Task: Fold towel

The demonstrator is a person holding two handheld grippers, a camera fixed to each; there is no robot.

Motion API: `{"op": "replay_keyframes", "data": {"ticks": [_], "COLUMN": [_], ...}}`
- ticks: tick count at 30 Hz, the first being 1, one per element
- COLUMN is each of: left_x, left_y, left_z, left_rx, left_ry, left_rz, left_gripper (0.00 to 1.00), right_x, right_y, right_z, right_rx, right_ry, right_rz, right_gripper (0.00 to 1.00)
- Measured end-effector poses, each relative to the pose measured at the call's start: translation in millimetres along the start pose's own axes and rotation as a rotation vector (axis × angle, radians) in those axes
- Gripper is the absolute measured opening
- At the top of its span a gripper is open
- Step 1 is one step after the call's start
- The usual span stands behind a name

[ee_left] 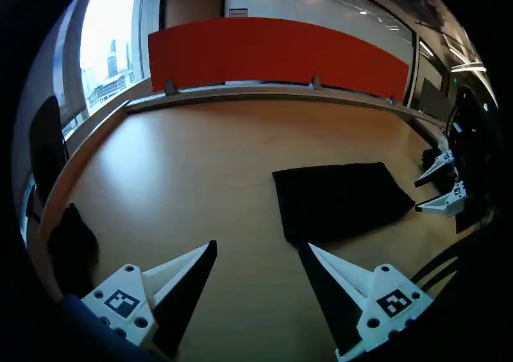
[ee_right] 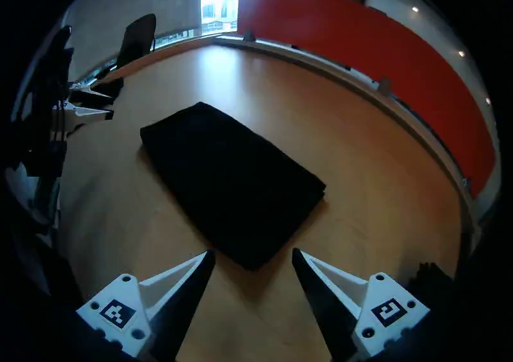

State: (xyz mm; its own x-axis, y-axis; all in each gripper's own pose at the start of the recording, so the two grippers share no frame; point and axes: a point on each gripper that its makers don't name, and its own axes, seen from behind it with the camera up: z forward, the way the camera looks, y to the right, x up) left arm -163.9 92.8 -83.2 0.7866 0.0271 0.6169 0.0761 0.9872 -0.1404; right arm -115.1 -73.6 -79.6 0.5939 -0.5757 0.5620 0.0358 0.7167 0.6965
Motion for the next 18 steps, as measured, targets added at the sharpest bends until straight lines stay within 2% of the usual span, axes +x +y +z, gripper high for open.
{"op": "replay_keyframes", "data": {"ticks": [8,18], "left_x": [-5.3,-9.8], "left_y": [-3.9,-12.2], "left_z": [-9.0,-18.4], "left_rx": [0.016,0.036], "left_ry": [0.029,0.027], "left_rz": [0.003,-0.002], "left_gripper": [0.94,0.94], "right_x": [-14.3,-16.7], "right_y": [-4.5,-1.9], "right_z": [8.4,10.9], "right_rx": [0.060,0.069], "right_ry": [-0.058,-0.078], "right_rz": [-0.032,-0.036], "right_gripper": [0.73,0.46]}}
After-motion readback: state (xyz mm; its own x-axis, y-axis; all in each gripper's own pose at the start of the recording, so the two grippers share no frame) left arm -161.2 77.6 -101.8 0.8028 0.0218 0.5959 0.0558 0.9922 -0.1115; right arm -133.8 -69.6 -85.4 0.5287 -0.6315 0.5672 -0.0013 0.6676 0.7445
